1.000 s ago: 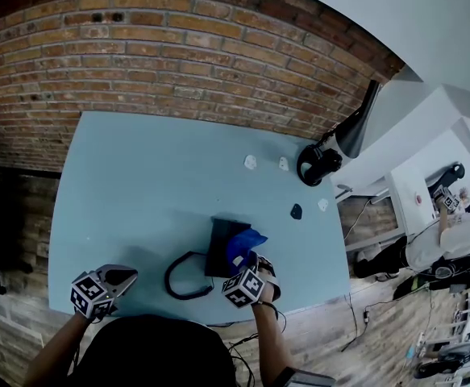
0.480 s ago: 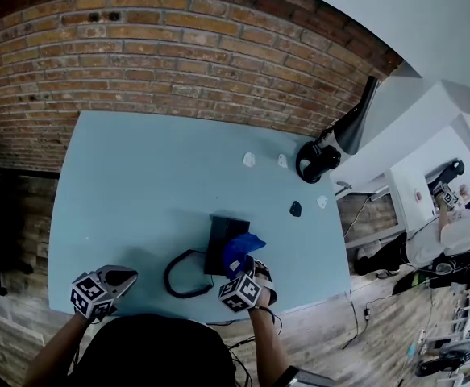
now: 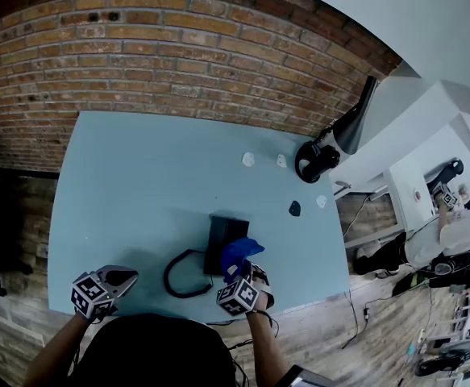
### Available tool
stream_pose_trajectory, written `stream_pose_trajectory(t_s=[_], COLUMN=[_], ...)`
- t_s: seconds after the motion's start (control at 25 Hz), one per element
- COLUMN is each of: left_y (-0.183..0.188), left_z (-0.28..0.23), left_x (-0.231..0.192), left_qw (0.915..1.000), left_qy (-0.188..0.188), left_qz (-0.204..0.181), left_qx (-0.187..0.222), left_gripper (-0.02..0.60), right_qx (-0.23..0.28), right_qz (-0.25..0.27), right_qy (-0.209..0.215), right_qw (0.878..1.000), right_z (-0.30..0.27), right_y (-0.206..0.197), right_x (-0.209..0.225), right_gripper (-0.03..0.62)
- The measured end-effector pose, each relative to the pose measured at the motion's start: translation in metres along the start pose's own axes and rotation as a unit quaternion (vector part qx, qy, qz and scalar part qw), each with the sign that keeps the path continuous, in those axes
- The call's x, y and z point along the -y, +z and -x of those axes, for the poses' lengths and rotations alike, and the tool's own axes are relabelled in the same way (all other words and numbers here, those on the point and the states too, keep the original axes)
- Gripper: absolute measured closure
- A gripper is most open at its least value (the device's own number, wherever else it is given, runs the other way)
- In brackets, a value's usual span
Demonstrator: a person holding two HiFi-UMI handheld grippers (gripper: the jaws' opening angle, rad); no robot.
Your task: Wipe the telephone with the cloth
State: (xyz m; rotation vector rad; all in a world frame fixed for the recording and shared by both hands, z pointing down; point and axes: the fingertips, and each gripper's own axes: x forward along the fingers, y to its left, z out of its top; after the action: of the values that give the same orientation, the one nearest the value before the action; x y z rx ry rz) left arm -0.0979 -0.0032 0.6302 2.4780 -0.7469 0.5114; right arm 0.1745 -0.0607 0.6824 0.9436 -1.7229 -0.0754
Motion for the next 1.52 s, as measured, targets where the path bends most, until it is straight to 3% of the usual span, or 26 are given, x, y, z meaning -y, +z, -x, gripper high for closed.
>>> stream_pose_trajectory(t_s=[0.2, 0.32, 0.4, 0.52, 0.64, 0.72, 0.88, 1.08, 1.16, 1.52], left_y=[0.002, 0.007, 0.013, 0.029, 0.055, 0.072, 0.121, 0.181, 0.197, 0.249], left_z=[0.0, 0.0, 0.001, 0.001, 0.003, 0.006, 0.013, 0.034, 0.041, 0.07], left_x=[0.001, -0.001, -0.002, -0.001, 0.007, 0.012, 0.02, 0.024, 0.027, 0.057], left_qw=[1.0, 1.0, 0.9999, 0.9996, 0.9975, 0.9952, 0.9893, 0.9757, 0.9711, 0.9538], left_qy=[-0.001, 0.0, 0.002, -0.001, -0.011, -0.019, -0.02, 0.011, 0.019, 0.01], left_qz=[0.002, 0.0, -0.005, -0.019, -0.052, -0.071, -0.099, -0.142, -0.154, -0.178], left_qx=[0.0, 0.004, 0.009, 0.022, 0.047, 0.065, 0.105, 0.167, 0.181, 0.242], left_gripper=[0.56, 0.559, 0.559, 0.559, 0.56, 0.559, 0.56, 0.56, 0.56, 0.56], right_qx=[-0.018, -0.014, 0.007, 0.044, 0.08, 0.107, 0.16, 0.226, 0.264, 0.438], right_qz=[-0.005, -0.074, -0.162, -0.266, -0.313, -0.324, -0.336, -0.294, -0.285, -0.245], right_qy=[0.028, 0.098, 0.161, 0.243, 0.303, 0.323, 0.318, 0.262, 0.234, 0.136], right_qw=[0.999, 0.992, 0.974, 0.932, 0.896, 0.883, 0.872, 0.891, 0.892, 0.854], right_z=[0.003, 0.01, 0.013, 0.019, 0.026, 0.032, 0.042, 0.065, 0.08, 0.164], right_y=[-0.005, -0.002, 0.006, 0.025, 0.052, 0.073, 0.115, 0.166, 0.187, 0.258], right_x=[-0.016, -0.036, -0.05, -0.063, -0.07, -0.069, -0.044, -0.002, 0.016, 0.066], right_gripper=[0.502, 0.483, 0.479, 0.477, 0.476, 0.474, 0.473, 0.471, 0.471, 0.474])
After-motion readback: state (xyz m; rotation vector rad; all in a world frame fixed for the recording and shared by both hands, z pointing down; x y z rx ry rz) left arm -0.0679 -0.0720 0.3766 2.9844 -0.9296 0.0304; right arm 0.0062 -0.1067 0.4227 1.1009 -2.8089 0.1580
